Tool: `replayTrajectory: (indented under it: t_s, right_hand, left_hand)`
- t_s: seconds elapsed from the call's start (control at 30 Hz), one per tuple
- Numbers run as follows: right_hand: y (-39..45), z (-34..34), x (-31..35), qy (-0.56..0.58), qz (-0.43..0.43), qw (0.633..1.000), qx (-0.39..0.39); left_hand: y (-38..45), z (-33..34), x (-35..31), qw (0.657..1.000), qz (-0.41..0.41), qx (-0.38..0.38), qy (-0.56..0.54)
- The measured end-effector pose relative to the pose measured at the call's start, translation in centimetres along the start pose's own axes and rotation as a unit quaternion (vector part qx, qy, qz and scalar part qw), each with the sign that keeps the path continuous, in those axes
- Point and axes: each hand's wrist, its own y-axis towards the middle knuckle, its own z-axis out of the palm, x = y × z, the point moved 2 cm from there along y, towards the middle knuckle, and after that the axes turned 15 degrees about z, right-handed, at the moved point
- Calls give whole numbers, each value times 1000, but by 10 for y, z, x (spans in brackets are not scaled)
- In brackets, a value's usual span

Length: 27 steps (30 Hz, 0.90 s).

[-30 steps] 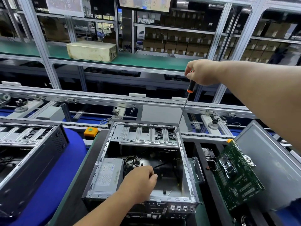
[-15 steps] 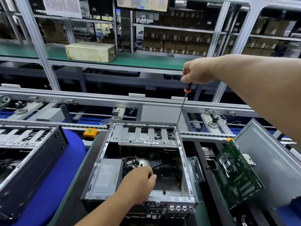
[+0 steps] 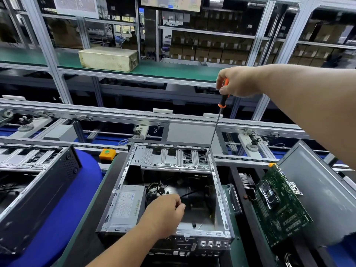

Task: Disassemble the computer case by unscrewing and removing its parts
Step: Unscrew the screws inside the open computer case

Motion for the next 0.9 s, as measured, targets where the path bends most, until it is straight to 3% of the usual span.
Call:
replayTrajectory:
  t_s: [0.23,0.5,0.77,0.9]
  right_hand:
    - [-3,-5,-1,37,5,997,63]
    - [-2,5,5,-117,18,990,-70]
    - [0,7,-2,33,15,999,-31]
    - [0,3,-6,19,18,1000,-16]
  left_hand:
    - [1,-1,0,1000,0,6,-4]
    - [0,-2,-2,1000,1,5,2]
    - [-1,-3,-3,1000,0,-2,8]
    - [0,-2,-2,1000,1,1,8]
